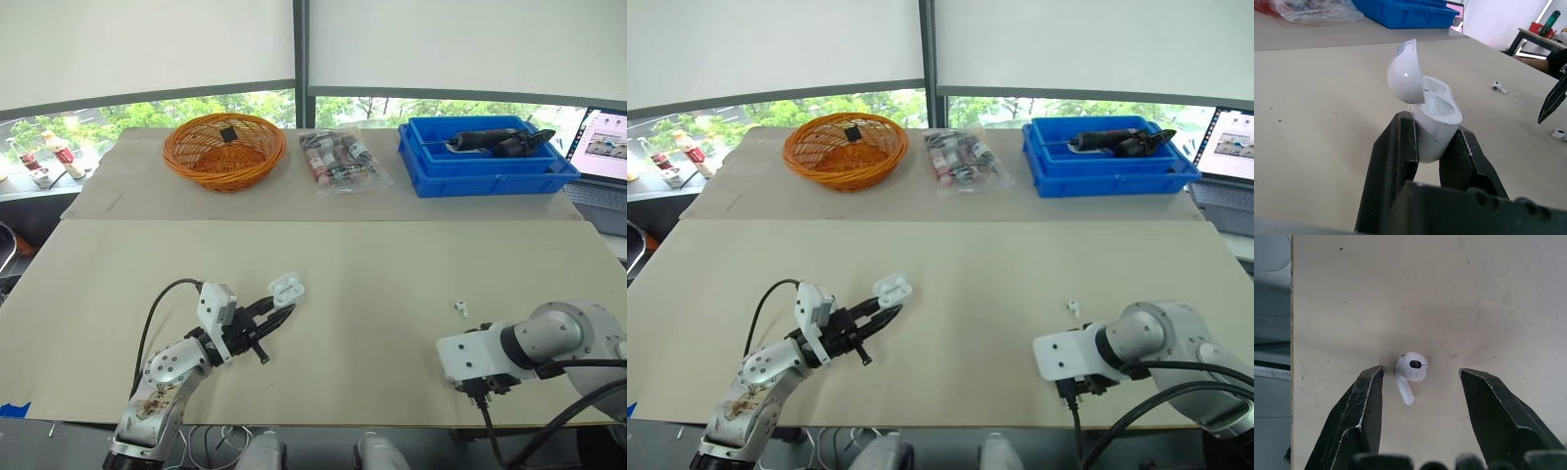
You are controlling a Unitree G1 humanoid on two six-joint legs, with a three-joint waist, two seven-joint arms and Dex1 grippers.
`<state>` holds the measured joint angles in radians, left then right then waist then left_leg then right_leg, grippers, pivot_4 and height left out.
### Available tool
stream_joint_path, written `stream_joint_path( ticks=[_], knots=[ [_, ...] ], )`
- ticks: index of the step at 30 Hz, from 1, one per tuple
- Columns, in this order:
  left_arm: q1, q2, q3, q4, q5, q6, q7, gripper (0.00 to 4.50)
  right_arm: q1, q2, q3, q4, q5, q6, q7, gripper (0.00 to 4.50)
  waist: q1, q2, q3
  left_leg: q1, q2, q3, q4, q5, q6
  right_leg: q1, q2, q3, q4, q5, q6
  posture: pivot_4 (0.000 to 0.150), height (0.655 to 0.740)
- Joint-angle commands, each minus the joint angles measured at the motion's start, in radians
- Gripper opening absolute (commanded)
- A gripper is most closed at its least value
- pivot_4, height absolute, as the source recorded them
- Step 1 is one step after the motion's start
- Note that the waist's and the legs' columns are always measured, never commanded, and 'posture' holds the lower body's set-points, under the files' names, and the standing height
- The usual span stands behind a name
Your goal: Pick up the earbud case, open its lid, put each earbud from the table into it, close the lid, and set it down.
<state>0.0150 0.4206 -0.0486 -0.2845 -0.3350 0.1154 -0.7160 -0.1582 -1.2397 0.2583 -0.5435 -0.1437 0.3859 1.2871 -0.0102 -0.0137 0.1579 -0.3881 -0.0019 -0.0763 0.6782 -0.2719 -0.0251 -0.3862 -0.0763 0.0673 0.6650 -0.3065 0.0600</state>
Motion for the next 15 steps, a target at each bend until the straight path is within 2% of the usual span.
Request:
stream_joint_path(
  ticks=[1, 7, 11, 13, 15],
  knots=[
    [-0.001, -0.006, -0.005, -0.025, -0.001, -0.001, 0.006, 0.58, -0.006, 0.009, 0.0, 0.004, -0.005, 0.011, 0.005, 2.74, -0.001, 0.0, 0.0, 0.0, 0.0, 0.0, 0.0, 0.0, 0.0, 0.0, 0.0, 0.0, 0.0, 0.0, 0.0, 0.15, 0.74],
    [-0.006, -0.009, -0.008, -0.024, 0.0, -0.001, 0.01, 0.58, 0.0, 0.023, 0.011, 0.009, 0.0, 0.019, 0.015, 2.74, -0.001, 0.0, 0.0, 0.0, 0.0, 0.0, 0.0, 0.0, 0.0, 0.0, 0.0, 0.0, 0.0, 0.0, 0.0, 0.15, 0.74],
    [-0.008, -0.008, -0.009, -0.024, 0.0, 0.001, 0.011, 0.58, -0.008, 0.039, 0.019, 0.004, 0.001, 0.034, 0.023, 1.61, -0.003, -0.002, -0.001, 0.0, 0.0, 0.0, 0.0, 0.0, 0.0, 0.0, 0.001, 0.0, 0.0, 0.0, 0.0, 0.15, 0.74],
    [-0.009, -0.006, -0.009, -0.023, -0.001, 0.001, 0.01, 0.58, -0.008, 0.043, 0.018, 0.004, 0.001, 0.036, 0.03, 0.87, -0.009, -0.003, -0.001, 0.001, 0.001, 0.0, 0.0, 0.0, 0.0, 0.001, 0.001, 0.0, 0.0, 0.0, 0.0, 0.15, 0.74],
    [-0.012, -0.005, -0.01, -0.02, 0.0, 0.001, 0.009, 0.58, -0.009, 0.045, 0.013, 0.006, 0.002, 0.036, 0.036, 0.38, -0.01, -0.003, -0.001, 0.002, 0.001, 0.0, 0.0, 0.0, 0.0, 0.001, 0.001, 0.0, 0.0, 0.0, 0.0, 0.15, 0.74]
  ],
)
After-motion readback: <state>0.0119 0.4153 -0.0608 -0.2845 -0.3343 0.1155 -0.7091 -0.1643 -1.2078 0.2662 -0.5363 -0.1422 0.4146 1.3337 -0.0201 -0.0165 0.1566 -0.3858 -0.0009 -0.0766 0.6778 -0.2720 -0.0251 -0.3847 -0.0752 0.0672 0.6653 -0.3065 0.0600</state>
